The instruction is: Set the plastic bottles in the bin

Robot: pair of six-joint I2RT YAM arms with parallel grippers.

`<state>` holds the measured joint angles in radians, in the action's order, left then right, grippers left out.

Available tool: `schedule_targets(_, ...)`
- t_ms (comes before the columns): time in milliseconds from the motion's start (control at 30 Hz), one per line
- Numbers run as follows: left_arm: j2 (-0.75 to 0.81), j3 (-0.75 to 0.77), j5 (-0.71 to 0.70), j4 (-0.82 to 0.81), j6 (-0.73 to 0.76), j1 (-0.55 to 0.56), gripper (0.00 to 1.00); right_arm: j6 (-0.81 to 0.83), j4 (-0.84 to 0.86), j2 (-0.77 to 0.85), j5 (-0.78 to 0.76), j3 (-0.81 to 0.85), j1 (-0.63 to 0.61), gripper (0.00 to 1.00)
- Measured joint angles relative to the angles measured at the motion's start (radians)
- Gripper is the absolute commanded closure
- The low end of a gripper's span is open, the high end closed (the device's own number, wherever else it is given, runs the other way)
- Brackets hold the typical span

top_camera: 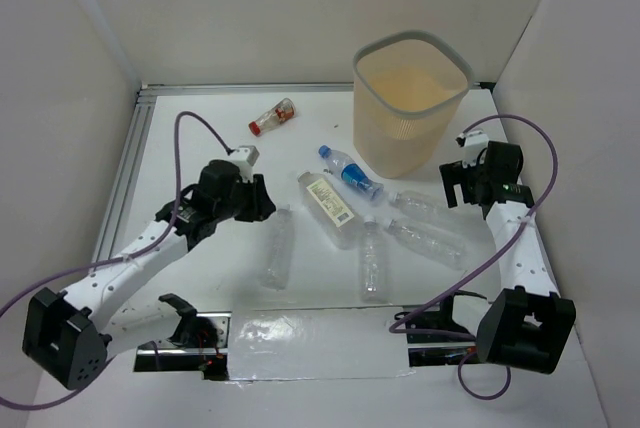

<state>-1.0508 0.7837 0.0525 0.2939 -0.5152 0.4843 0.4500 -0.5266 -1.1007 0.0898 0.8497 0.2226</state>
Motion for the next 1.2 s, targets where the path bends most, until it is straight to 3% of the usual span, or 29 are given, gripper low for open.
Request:
schedule_targets(67,-0.037,0.000,-0.029,0.014,-0.023,0.068,0.46,0.027,-0.007,-0.003,-0.008,0.001,0.000,0.00)
schedule_targets(100,-0.055,0.000,-0.044,0.022,-0.038,0.100,0.39,0.039,-0.013,-0.006,-0.008,0.001,0.000,0.00)
schedule_targets(133,-0.074,0.003,-0.061,0.033,-0.047,0.133,0.25,0.050,-0.022,-0.013,-0.007,0.002,0.000,0.00)
schedule_targets(233,-0.131,0.023,-0.120,0.069,-0.095,0.226,0.15,0.097,-0.050,-0.040,0.021,0.003,0.000,0.01)
schedule_targets(267,-0.148,0.032,-0.141,0.078,-0.107,0.248,0.14,0.110,-0.062,-0.050,0.038,0.003,0.000,0.09)
schedule_targets(333,-0.181,0.048,-0.183,0.088,-0.133,0.287,0.14,0.142,-0.079,-0.063,0.081,0.003,0.000,0.52)
schedule_targets(367,-0.199,0.057,-0.203,0.098,-0.148,0.298,0.12,0.158,-0.082,-0.067,0.106,0.003,0.000,0.67)
schedule_targets(467,-0.257,0.087,-0.270,0.137,-0.184,0.324,0.09,0.171,-0.099,-0.085,0.177,0.003,0.000,0.62)
schedule_targets(600,-0.298,0.093,-0.360,0.188,-0.232,0.344,0.06,0.177,-0.112,-0.099,0.243,0.009,0.000,0.38)
schedule_targets(667,-0.305,0.093,-0.388,0.202,-0.251,0.347,0.06,0.177,-0.114,-0.100,0.272,0.013,0.000,0.20)
schedule_targets(767,-0.328,0.093,-0.414,0.201,-0.262,0.348,0.12,0.208,-0.114,-0.100,0.321,0.018,0.000,0.00)
schedule_targets(900,-0.389,0.069,-0.430,0.176,-0.281,0.348,0.40,0.275,-0.114,-0.100,0.404,0.020,0.000,0.00)
schedule_targets(933,-0.393,0.071,-0.434,0.163,-0.279,0.349,0.52,0.288,-0.114,-0.099,0.422,0.020,0.000,0.00)
schedule_targets(1067,-0.404,0.073,-0.447,0.116,-0.273,0.352,0.68,0.317,-0.112,-0.097,0.470,0.020,0.000,0.00)
schedule_targets(1100,-0.405,0.076,-0.449,0.115,-0.271,0.354,0.70,0.327,-0.113,-0.097,0.480,0.020,0.001,0.03)
schedule_targets(1133,-0.403,0.079,-0.449,0.118,-0.270,0.356,0.71,0.337,-0.113,-0.097,0.491,0.020,0.001,0.15)
schedule_targets(1200,-0.399,0.086,-0.446,0.136,-0.257,0.359,0.73,0.369,-0.117,-0.097,0.513,0.020,0.000,0.30)
